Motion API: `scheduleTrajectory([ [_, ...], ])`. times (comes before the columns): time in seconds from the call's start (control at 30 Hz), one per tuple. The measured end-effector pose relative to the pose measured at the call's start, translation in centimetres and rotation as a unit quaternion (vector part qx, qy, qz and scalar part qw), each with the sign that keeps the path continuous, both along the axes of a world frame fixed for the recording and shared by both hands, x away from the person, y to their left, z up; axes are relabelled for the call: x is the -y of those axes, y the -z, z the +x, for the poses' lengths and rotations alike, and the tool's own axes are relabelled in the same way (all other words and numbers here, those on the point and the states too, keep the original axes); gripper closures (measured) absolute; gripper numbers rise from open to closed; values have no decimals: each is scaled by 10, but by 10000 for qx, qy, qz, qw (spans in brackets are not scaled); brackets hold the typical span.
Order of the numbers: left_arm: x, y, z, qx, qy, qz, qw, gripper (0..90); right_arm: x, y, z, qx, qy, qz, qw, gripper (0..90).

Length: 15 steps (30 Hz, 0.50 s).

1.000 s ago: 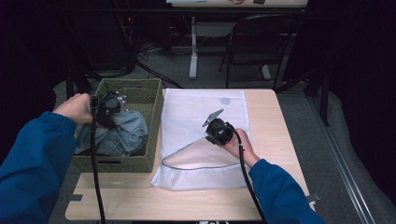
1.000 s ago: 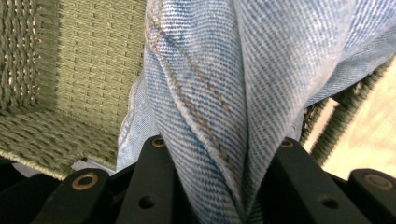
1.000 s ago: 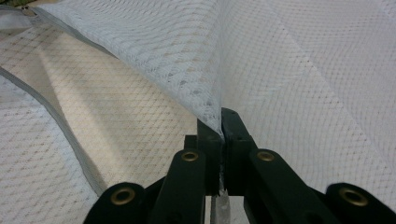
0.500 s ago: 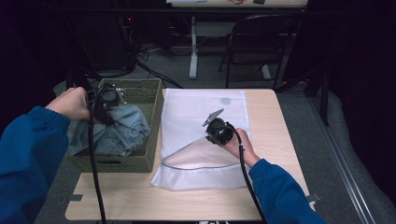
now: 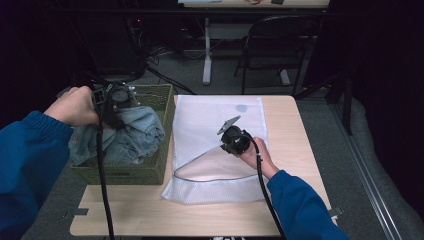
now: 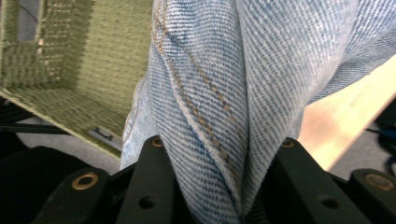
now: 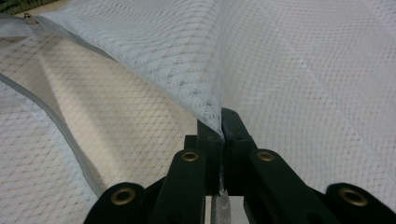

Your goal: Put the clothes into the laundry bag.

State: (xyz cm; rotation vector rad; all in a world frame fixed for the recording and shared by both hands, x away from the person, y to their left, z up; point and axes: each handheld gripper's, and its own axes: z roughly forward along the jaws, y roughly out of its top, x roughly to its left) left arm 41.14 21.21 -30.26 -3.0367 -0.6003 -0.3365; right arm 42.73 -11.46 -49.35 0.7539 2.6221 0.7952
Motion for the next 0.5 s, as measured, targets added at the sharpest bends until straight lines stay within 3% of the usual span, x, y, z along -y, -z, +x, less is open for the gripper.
scheduleTrajectory([
  [0.23, 24, -13, -18, -156, 82, -96, 9998, 737, 0, -7, -2, 72, 83, 67, 9999, 884],
  [0.5, 51, -20, -35, -163, 8, -272, 9995, 737, -1, -16, -5, 148, 148, 117, 9997, 885],
])
